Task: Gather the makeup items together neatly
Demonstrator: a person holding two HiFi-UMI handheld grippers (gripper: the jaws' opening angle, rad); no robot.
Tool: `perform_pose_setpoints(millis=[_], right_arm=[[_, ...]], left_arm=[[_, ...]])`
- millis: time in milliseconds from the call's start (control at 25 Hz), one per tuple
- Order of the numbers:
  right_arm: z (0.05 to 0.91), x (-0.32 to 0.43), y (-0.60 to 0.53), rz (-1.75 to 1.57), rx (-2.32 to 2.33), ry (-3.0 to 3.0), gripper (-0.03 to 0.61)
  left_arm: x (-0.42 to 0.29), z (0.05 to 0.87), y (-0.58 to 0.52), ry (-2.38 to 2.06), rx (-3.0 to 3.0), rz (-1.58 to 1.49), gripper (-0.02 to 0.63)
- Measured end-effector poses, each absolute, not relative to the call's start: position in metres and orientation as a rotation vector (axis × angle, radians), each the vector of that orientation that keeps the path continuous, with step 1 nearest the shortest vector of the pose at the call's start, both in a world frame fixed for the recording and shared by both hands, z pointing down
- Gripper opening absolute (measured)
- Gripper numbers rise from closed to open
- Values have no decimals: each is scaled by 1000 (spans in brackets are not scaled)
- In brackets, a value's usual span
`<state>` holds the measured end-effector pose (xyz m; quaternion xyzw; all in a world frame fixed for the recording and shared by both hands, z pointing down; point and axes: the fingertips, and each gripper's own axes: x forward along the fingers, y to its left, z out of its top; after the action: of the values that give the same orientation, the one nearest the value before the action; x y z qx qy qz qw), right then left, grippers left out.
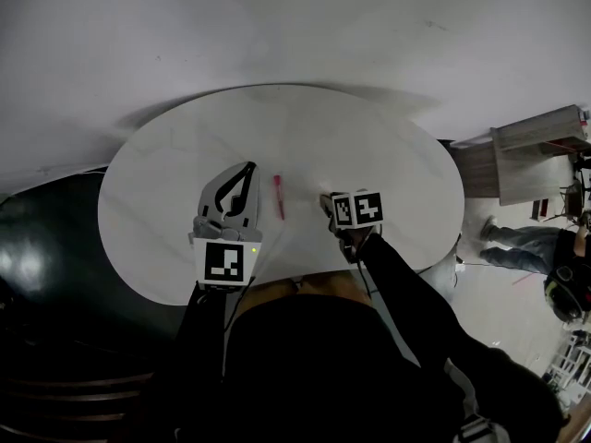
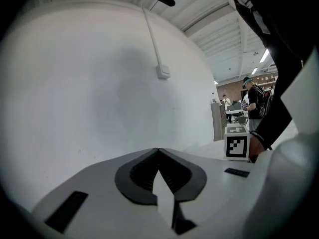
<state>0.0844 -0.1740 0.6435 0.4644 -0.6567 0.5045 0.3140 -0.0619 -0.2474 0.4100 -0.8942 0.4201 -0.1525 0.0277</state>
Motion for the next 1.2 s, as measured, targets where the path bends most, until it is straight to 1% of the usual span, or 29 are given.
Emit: perform_pose_setpoints(millis=[80, 240, 320, 400, 800, 1200], right_arm=[[646, 83, -173, 1313, 1196, -1724, 120], [650, 79, -174, 1300, 1164, -1736, 157], [649, 78, -174, 1294, 1153, -1750, 214], [648, 79, -173, 1284, 1140, -1764, 234], [627, 83, -177, 1112, 1147, -1852, 241], [599, 90, -176, 1025, 1134, -1983, 244]], left_arm=[[-63, 411, -248, 1306, -2759, -472, 15], [-64, 413, -249, 1325, -2754, -479, 15], [-66, 410, -251, 1332, -2744, -476, 15], [-68, 408, -253, 1337, -2730, -481, 15], [-65, 411, -248, 1347, -2714, -506, 15], [-49, 397, -235, 1372, -2680, -467, 15]])
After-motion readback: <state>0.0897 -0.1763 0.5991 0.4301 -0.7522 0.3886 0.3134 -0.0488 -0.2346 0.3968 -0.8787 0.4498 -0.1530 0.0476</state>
